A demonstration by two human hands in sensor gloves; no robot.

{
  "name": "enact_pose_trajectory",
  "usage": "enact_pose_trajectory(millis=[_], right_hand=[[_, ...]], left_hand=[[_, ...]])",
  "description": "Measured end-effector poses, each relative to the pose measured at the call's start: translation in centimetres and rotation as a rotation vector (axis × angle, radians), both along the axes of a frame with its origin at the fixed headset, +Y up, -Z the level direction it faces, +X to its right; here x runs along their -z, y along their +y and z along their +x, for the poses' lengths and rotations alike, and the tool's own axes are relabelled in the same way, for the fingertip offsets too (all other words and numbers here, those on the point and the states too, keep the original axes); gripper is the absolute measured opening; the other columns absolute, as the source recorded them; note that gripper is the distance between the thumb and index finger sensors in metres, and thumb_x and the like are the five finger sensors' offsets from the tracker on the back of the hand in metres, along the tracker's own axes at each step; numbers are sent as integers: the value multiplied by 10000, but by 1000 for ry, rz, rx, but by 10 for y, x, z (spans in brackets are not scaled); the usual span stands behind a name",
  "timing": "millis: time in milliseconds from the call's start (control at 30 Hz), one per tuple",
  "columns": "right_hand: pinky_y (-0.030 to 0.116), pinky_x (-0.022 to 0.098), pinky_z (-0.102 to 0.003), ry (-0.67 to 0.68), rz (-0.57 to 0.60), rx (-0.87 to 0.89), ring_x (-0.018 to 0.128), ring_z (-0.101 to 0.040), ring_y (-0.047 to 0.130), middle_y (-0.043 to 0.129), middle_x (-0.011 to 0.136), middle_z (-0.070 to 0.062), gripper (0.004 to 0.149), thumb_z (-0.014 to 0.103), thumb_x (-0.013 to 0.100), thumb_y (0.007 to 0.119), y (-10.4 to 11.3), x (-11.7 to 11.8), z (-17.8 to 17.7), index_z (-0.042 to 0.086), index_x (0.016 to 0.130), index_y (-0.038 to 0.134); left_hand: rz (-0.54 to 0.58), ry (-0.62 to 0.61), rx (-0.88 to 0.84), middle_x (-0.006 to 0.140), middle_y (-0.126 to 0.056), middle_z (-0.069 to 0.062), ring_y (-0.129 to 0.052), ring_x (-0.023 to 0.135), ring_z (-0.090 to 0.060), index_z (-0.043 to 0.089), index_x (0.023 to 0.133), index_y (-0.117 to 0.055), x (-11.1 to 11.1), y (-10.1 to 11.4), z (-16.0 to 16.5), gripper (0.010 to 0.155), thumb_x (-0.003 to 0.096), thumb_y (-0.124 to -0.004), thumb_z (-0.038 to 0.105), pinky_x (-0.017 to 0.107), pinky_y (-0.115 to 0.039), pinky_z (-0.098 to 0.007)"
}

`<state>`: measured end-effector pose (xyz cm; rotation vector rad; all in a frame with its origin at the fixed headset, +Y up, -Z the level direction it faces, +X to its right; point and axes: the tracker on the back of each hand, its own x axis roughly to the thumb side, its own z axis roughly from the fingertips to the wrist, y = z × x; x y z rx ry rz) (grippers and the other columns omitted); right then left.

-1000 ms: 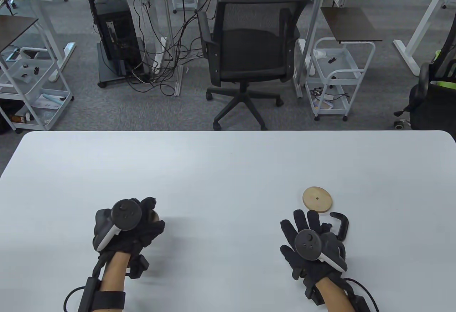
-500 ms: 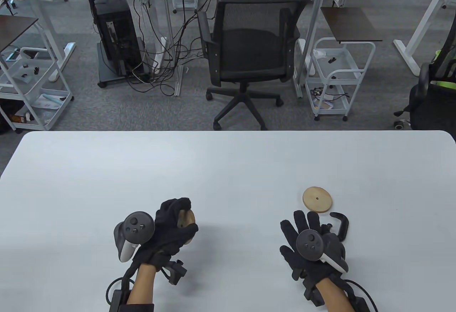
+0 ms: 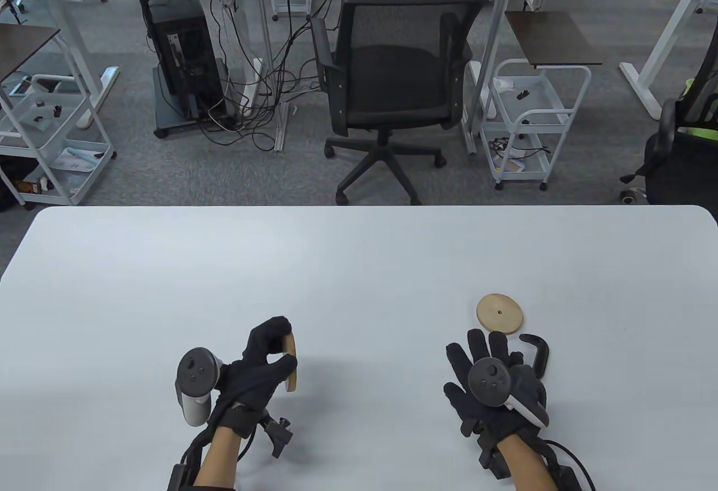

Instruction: Screw the clamp shut

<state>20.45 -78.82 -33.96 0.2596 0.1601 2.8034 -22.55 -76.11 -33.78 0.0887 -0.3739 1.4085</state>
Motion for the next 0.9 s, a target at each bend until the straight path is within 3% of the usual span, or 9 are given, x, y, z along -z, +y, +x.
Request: enact_pose_trajectory(millis=[200, 533, 700, 900], right_hand=[[168, 646, -764, -25, -3, 28, 1011, -453, 19, 95, 1173, -96, 753, 497, 471, 737, 3, 2, 6, 257, 1106, 411], [235, 637, -801, -129, 167, 171, 1018, -492, 69, 145, 1185, -110, 759, 489, 476, 759, 48, -4, 36, 257, 1113, 419], [349, 636, -796, -203, 188, 182, 1012, -522, 161, 198, 1183, -150, 748, 457, 478, 777, 72, 17, 55, 236, 1112, 446], [376, 652, -779, -197, 90, 126, 1007, -542, 173, 204, 1184, -156, 783, 453, 459, 827, 84, 54, 59, 243, 1111, 449]], left_hand=[[12, 12, -37, 1140, -403, -259, -511, 940, -583, 318, 1120, -432, -3, 1, -4, 820, 488, -825, 662, 477, -771, -677], [51, 19, -108, 1146, -394, -256, -505, 949, -579, 320, 1123, -424, -7, 11, -14, 819, 494, -820, 663, 486, -771, -676], [43, -7, -108, 1147, -392, -251, -504, 951, -576, 321, 1125, -418, -5, 8, -6, 819, 497, -816, 666, 492, -771, -671], [21, -23, -105, 1148, -391, -252, -504, 951, -576, 321, 1126, -417, -3, 2, -3, 819, 498, -814, 668, 493, -771, -670]])
